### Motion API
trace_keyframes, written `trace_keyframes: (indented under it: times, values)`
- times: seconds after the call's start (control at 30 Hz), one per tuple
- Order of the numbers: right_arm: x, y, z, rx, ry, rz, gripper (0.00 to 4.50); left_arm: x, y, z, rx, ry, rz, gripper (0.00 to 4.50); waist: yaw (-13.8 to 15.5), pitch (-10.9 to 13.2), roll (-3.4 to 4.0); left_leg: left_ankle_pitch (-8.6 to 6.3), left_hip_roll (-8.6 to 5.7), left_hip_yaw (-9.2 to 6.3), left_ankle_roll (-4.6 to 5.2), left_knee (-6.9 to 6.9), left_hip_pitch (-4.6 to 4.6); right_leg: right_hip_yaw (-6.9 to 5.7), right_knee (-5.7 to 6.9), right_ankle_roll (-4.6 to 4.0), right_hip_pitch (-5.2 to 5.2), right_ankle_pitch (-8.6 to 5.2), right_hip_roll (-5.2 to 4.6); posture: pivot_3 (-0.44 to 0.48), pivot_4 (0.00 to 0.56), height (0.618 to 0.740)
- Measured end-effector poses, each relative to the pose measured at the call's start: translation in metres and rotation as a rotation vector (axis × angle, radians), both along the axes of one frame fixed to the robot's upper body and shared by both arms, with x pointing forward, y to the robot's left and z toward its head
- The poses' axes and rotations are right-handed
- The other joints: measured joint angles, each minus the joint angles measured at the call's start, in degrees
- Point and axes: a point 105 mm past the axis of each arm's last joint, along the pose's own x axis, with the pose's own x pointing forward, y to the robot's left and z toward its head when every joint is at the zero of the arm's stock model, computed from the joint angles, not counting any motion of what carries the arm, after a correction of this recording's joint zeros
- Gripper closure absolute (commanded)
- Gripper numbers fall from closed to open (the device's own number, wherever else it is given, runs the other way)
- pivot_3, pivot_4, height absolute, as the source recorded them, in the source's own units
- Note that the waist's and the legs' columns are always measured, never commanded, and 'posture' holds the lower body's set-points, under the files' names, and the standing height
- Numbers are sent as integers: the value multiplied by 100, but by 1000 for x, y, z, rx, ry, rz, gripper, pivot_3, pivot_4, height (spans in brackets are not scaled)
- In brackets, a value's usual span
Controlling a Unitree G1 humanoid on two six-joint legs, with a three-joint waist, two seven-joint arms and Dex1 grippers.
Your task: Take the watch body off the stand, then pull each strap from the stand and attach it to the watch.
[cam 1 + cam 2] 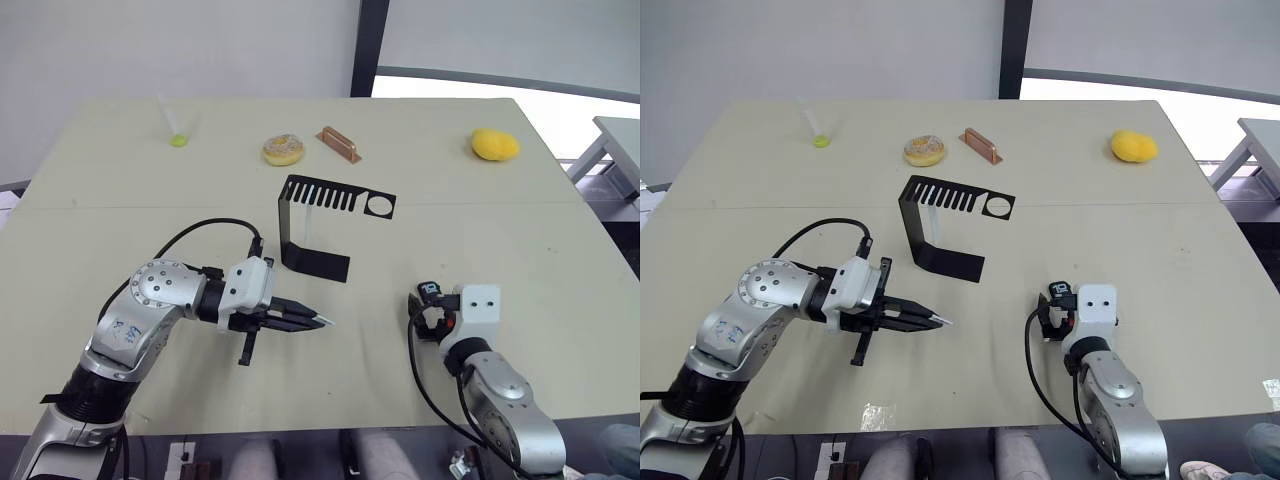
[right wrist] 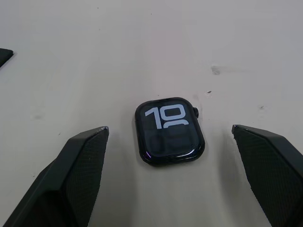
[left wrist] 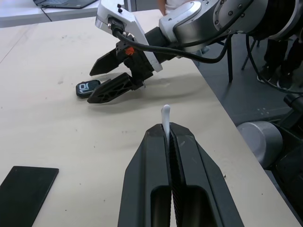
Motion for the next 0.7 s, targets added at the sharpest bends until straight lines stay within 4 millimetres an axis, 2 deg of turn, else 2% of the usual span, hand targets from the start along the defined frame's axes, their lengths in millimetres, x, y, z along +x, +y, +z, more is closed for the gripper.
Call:
trace_keyframes:
  times: [0.2,0.4,0.7]
  values:
    - [0,-3,4,-53,-31,80,81,0,-1,0,-4,-1,-2,4500,13,0,0,0,-2,2,0,3,-1,1,-3,1,1,0,-2,0,150,740]
    - [5,-21,1,-116,-27,101,81,0,-2,0,-2,-1,-8,4500,13,0,0,0,-1,1,0,2,0,1,-3,1,1,0,1,0,150,740]
    - [8,-20,-4,-105,-17,127,81,0,-3,2,-3,-8,-12,4500,16,0,0,0,0,2,0,3,0,1,-2,1,1,0,1,0,150,740]
